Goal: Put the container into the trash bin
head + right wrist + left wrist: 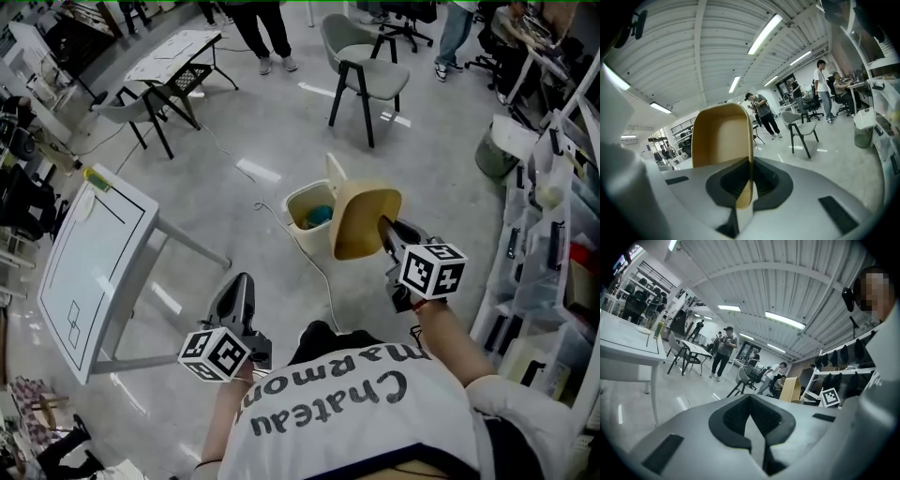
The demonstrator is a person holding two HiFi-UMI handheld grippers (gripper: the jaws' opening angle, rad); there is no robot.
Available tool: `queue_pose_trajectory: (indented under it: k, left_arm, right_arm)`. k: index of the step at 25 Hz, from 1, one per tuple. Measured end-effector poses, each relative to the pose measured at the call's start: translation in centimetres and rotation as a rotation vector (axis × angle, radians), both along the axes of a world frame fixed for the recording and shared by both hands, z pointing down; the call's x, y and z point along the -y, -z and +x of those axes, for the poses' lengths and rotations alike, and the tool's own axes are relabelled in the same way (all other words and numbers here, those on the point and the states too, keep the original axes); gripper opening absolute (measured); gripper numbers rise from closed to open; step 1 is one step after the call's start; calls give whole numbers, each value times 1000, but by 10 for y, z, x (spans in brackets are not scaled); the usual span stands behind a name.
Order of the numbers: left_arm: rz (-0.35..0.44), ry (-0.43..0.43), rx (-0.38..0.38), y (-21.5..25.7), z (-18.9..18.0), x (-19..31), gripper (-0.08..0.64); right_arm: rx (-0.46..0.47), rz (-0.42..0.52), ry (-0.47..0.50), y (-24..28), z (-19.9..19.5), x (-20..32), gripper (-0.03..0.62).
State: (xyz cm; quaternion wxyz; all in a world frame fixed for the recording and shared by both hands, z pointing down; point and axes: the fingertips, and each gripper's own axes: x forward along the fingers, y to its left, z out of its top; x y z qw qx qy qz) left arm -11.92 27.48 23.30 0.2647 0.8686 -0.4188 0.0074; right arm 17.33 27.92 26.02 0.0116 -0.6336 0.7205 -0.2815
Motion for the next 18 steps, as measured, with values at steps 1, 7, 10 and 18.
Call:
queue_pose_trajectory:
  k: [1, 7, 10, 18]
  left_arm:
    - [-1, 1, 4, 0, -1, 1, 21]
    - [-6, 22, 16, -1, -8, 16, 21]
    - [-23, 15, 15, -10, -10, 25, 21]
    - [-28, 13, -12, -11, -27, 95, 21]
  right_arm:
    - [2, -4, 3, -2, -1, 1, 31]
    - [18, -29, 7, -14, -4, 15, 32]
    - [31, -49, 13, -22, -10, 27, 32]
    - [10, -63, 16, -20, -31, 90, 31]
